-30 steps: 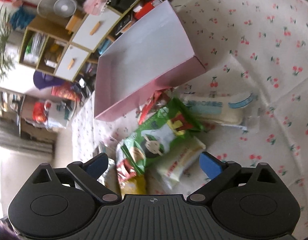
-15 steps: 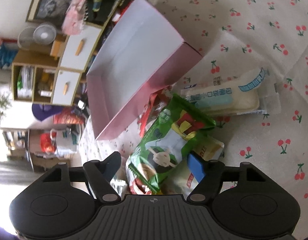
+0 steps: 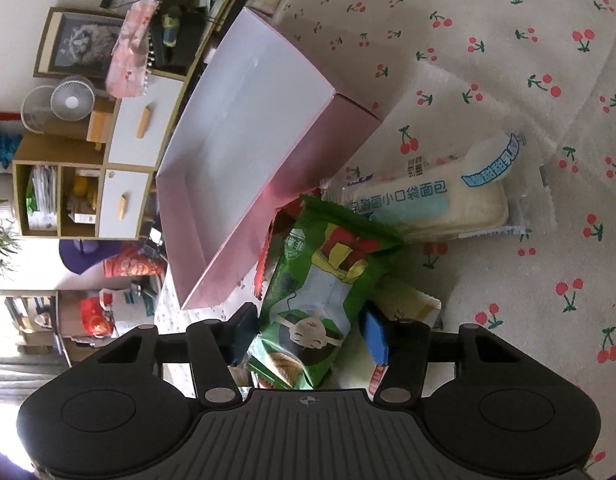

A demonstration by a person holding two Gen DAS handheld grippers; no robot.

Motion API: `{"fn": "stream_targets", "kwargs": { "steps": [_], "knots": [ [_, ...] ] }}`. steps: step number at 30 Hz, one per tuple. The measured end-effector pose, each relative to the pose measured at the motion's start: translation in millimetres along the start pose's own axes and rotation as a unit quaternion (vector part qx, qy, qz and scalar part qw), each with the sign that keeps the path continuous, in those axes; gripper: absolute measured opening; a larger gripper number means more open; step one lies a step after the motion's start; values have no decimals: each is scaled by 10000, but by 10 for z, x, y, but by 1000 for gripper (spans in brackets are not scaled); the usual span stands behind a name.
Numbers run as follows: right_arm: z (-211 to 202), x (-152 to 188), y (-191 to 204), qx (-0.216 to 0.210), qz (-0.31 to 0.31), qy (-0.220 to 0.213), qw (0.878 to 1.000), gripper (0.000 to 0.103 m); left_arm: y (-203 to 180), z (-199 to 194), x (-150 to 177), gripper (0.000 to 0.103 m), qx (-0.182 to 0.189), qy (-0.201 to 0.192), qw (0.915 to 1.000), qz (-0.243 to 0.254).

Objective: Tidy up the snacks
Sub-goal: 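Grasp the green chip bag with the right tool while the left tool grasps the white cookie roll, then carry both snacks into the pink box and open both tools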

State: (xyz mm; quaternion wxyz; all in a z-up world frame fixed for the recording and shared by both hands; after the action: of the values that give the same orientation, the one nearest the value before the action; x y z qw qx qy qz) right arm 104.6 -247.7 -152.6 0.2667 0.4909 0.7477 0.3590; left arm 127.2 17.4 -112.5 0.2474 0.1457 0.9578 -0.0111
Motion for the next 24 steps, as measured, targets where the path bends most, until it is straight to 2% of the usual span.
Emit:
{"fn": "stream_targets", "kwargs": {
  "steps": [4,15,24],
  "knots": [
    [-43,9,-8,14,-5,19,10000,54,24,-52,-14,30,-77,-80,9999,-32],
    [-189,83,27,124,-237,230,9994,52,57,-180,-93,28,175,-263,9989,-345],
    [-382,81,164,-140,-398,216,9989,52,14,-312,-212,27,385,-453,9969,-516]
  ]
}}
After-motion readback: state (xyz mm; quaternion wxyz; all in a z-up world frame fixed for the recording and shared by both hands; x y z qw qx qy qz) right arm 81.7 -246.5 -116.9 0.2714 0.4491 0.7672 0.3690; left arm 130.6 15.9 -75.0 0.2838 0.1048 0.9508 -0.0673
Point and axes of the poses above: each gripper's, at about its wrist camera, not at the fingertips, and z roughly the way its jaws point, y to its left, x to its underside, the point moved 8 cm from there along z, roughly the way its jaws point, and after that the axes turned 8 degrees about -x, right-handed, at the moved point
